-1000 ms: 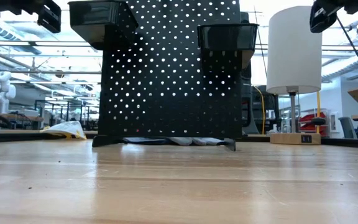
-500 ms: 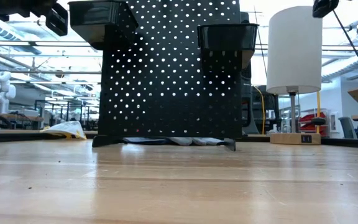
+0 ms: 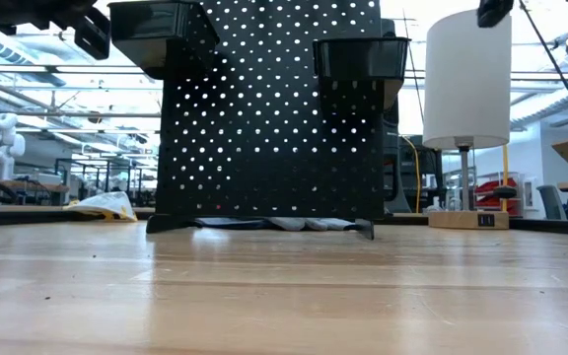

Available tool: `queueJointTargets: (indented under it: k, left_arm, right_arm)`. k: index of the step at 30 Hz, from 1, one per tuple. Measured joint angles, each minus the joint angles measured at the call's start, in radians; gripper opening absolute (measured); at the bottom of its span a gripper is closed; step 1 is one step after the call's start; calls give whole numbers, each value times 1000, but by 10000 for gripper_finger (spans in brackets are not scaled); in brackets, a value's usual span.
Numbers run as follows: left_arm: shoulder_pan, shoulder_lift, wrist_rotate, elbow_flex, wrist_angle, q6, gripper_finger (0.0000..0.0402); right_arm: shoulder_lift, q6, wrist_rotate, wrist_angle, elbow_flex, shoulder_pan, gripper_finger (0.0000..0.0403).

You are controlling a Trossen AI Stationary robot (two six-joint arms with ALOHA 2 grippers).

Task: Hang tools onto peg board
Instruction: Remove the silver wrench from the black peg board

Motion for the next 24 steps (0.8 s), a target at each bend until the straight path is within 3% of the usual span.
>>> queueJointTargets:
  k: [4,11,19,24]
  left_arm:
    - [0,0,-3,0,-3,43,13]
    - [1,-50,-2,0,2,170,13]
    - [1,-259,-17,0,-199,175,13]
    - [1,-357,-111,0,-310,171,13]
  right_arm:
    - [48,-29,41,-168,76,-20,8]
    - [-61,-17,-97,-291,77,-31,2]
    - [-326,19,-24,-465,19,-32,1]
    - [-355,28,69,-464,12,-35,1]
